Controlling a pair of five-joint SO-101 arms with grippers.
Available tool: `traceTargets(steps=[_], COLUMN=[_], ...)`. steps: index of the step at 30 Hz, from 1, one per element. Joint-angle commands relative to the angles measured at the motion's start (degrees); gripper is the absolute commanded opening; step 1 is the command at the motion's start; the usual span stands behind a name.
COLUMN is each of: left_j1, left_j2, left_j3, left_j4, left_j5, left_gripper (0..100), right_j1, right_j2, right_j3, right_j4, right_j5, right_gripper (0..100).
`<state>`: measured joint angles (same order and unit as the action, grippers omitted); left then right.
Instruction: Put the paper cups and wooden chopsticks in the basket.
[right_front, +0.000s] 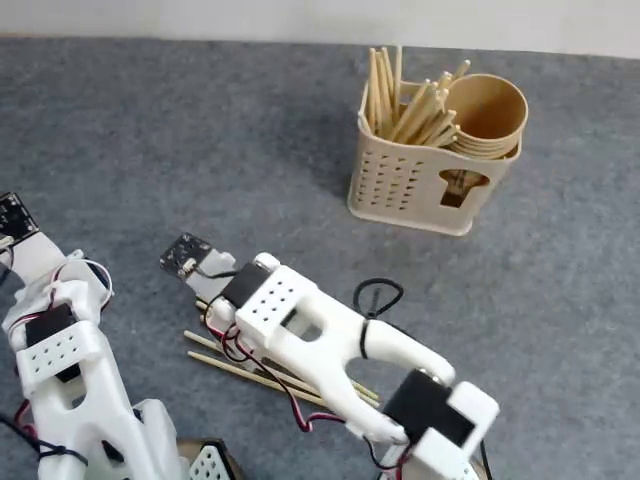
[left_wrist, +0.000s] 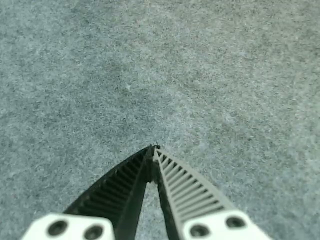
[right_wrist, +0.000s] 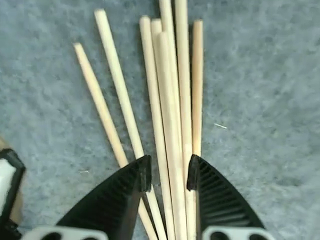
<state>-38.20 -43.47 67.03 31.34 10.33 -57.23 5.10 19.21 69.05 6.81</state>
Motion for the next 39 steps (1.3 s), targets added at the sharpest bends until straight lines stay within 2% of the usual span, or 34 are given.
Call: traceTargets(steps=[1, 6, 12, 18, 34, 39], left_j1=[1.01, 1.01, 1.01, 1.01, 1.01, 1.01], left_j2=[-1.01, -1.01, -1.01, -1.01, -1.01, -1.01], left_j3=[-0.48, -0.48, -0.48, -0.48, -0.48, -0.48], left_j4=[-1.05, -1.05, -0.97, -0.97, -1.05, -1.05], left_j5=[-0.18, -0.18, -0.18, -0.18, -0.18, -0.18], left_gripper=[1, 1, 1, 1, 1, 1], right_j1=[1.10, 4.88, 6.73, 8.13, 11.21, 15.34], right_j2=[1.01, 4.70, 6.02, 4.62, -22.64, -32.75], right_j3=[-1.45, -1.54, -1.54, -1.54, 10.42, 10.42], right_j4=[-0.75, -2.42, -2.24, -1.89, -1.19, -1.19], right_j5=[2.11, 3.43, 5.63, 5.63, 5.54, 5.27], right_gripper=[13.2, 11.6, 0.3, 0.5, 0.5, 0.5])
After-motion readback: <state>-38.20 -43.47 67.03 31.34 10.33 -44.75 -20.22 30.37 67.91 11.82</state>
